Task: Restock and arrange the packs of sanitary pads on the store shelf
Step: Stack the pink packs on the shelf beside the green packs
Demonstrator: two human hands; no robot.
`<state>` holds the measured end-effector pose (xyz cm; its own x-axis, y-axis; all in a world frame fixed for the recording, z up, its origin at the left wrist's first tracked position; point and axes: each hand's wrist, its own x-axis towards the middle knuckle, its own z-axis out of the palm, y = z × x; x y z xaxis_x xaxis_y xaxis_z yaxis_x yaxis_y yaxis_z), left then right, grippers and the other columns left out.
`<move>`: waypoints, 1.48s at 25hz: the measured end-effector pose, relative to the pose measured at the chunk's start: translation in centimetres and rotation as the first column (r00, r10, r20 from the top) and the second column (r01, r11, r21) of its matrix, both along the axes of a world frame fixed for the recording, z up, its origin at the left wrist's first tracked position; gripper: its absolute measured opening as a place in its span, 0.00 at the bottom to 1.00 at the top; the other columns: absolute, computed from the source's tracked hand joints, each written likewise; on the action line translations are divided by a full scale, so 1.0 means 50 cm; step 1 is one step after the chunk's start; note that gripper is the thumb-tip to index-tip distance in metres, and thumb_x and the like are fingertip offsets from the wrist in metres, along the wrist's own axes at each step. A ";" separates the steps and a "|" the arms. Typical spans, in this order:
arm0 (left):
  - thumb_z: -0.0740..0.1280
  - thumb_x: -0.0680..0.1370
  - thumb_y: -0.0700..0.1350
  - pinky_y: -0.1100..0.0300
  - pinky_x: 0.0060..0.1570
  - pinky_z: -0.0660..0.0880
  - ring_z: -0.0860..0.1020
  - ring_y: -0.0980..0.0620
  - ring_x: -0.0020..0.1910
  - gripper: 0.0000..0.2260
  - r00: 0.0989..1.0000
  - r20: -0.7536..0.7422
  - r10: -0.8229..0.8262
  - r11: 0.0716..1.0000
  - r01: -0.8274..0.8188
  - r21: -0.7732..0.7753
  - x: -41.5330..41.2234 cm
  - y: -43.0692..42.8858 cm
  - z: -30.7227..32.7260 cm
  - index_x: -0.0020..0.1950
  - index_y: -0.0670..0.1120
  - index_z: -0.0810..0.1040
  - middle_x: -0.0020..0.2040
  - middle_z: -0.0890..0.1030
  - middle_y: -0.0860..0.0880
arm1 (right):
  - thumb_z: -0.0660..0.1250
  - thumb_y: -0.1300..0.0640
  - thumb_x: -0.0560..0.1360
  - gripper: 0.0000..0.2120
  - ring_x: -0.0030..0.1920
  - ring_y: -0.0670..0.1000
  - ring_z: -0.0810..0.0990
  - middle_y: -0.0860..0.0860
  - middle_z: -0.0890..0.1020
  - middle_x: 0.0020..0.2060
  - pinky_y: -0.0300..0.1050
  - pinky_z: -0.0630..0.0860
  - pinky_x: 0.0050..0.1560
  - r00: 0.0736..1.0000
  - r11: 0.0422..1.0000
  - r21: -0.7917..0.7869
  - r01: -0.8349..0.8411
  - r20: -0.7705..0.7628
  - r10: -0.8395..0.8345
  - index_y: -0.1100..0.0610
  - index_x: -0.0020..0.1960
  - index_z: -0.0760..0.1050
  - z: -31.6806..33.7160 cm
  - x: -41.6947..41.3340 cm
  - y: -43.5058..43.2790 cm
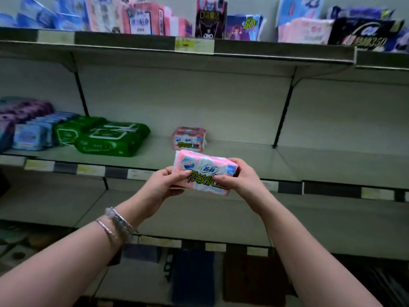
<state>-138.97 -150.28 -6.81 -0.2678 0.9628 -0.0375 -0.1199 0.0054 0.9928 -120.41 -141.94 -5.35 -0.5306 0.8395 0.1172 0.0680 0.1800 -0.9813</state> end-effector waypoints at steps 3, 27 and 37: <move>0.71 0.64 0.46 0.60 0.48 0.74 0.80 0.54 0.40 0.14 1.000 0.008 0.002 1.000 -0.003 0.027 -0.055 0.063 -0.012 0.48 0.44 0.78 0.42 0.84 0.50 | 0.71 0.71 0.67 0.21 0.32 0.40 0.79 0.52 0.80 0.40 0.36 0.77 0.33 0.999 0.998 0.035 0.046 0.023 -0.047 0.65 0.57 0.70 -0.004 -0.055 0.063; 0.71 0.71 0.35 0.65 0.42 0.73 0.76 0.50 0.46 0.14 0.853 -0.502 -0.142 0.974 0.030 -0.224 -0.401 0.492 -0.106 0.57 0.37 0.79 0.49 0.81 0.43 | 0.74 0.65 0.68 0.27 0.52 0.50 0.75 0.53 0.76 0.56 0.41 0.73 0.50 0.869 0.959 0.121 0.257 0.405 -0.284 0.60 0.63 0.66 -0.103 -0.405 0.411; 0.71 0.73 0.42 0.58 0.57 0.71 0.75 0.47 0.57 0.26 0.873 -0.480 -0.086 0.971 -0.034 -0.236 -0.374 0.478 -0.097 0.69 0.40 0.67 0.65 0.74 0.43 | 0.73 0.63 0.69 0.36 0.64 0.55 0.72 0.57 0.73 0.64 0.43 0.69 0.59 0.879 0.948 0.077 0.308 0.358 -0.314 0.62 0.72 0.58 -0.093 -0.386 0.403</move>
<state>-157.68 -126.36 -11.67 -0.2849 0.9497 -0.1299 0.3783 0.2359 0.8951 -139.73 -121.79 -10.00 -0.2510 0.9679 -0.0163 0.4718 0.1076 -0.8751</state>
